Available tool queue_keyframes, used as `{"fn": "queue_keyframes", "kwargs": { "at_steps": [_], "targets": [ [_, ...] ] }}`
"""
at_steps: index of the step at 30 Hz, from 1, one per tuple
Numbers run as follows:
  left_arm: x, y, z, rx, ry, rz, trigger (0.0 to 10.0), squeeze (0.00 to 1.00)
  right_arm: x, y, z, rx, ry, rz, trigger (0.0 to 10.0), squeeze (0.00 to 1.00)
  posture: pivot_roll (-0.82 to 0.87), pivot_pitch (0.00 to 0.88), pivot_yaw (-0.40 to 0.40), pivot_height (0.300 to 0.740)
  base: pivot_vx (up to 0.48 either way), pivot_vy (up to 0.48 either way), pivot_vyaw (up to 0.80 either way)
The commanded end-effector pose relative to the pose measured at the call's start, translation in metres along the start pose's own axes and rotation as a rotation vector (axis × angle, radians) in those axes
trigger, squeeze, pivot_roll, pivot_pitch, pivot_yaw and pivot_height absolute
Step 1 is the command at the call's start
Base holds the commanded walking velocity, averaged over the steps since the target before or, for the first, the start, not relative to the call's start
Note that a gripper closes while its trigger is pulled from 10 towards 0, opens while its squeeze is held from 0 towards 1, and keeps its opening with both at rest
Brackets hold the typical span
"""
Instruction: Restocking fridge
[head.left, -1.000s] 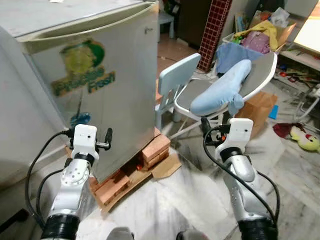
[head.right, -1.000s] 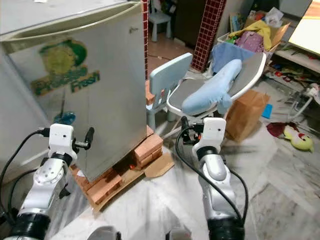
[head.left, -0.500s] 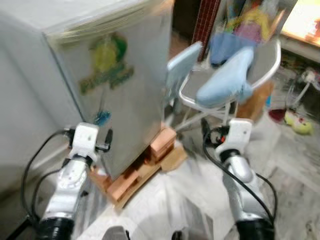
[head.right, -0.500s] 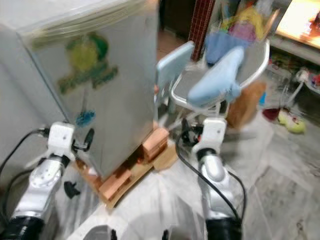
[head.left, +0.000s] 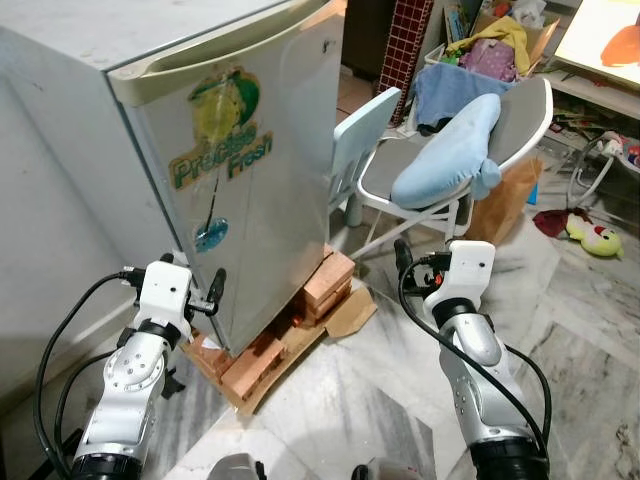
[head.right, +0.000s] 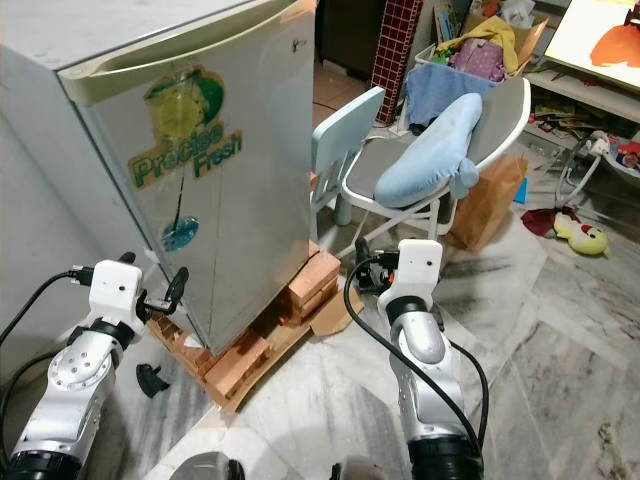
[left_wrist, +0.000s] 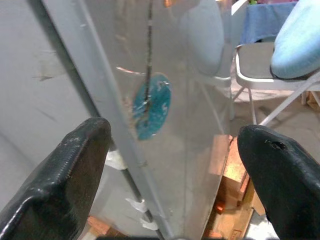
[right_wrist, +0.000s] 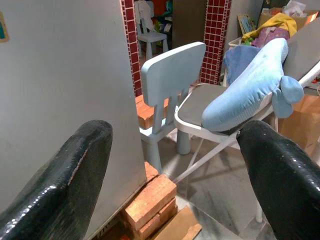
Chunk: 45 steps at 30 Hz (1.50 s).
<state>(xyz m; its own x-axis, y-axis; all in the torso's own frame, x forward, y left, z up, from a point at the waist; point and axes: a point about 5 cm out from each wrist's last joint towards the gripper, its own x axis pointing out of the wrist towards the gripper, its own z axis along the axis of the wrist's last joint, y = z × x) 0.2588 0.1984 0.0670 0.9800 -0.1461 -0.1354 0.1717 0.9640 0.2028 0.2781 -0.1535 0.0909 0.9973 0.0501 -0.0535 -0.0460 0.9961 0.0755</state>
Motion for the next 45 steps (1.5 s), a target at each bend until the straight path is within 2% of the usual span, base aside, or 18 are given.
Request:
{"fn": "queue_keyframes", "kwargs": {
  "at_steps": [1, 7, 16, 24, 36, 45],
  "targets": [
    [-0.002, -0.001, 0.001, 0.0, -0.002, -0.015, 10.0, 0.0, 0.0, -0.002, 0.001, -0.009, 0.0, -0.01, 10.0, 0.0, 0.02, 0.035, -0.018, 0.74, -0.337, 0.0, 0.0],
    [-0.003, -0.005, 0.0, 0.001, 0.007, -0.039, 10.0, 0.0, 0.0, -0.003, 0.001, -0.017, 0.005, -0.013, 10.0, 0.0, 0.02, 0.038, -0.02, 0.74, -0.339, 0.0, 0.0],
    [-0.001, -0.001, 0.001, 0.001, 0.007, -0.028, 10.0, 0.0, 0.001, -0.003, 0.001, -0.02, 0.006, -0.011, 10.0, 0.0, 0.02, 0.039, -0.023, 0.74, -0.302, 0.12, 0.0],
    [0.001, 0.001, 0.005, 0.02, -0.022, -0.026, 10.0, 0.0, 0.001, -0.004, 0.002, -0.023, 0.004, -0.015, 10.0, 0.0, 0.01, 0.037, -0.025, 0.74, 0.0, 0.035, 0.0],
    [0.005, 0.006, 0.005, 0.005, -0.033, -0.005, 10.0, 0.0, 0.001, -0.004, 0.002, -0.023, 0.005, -0.023, 10.0, 0.0, 0.01, 0.032, -0.032, 0.74, 0.0, 0.0, 0.0],
    [0.011, 0.002, 0.007, 0.005, -0.058, -0.005, 10.0, 0.0, 0.002, -0.005, 0.003, -0.03, 0.001, -0.026, 10.0, 0.0, 0.01, 0.023, -0.038, 0.74, 0.0, 0.422, -0.72]
  ]
}}
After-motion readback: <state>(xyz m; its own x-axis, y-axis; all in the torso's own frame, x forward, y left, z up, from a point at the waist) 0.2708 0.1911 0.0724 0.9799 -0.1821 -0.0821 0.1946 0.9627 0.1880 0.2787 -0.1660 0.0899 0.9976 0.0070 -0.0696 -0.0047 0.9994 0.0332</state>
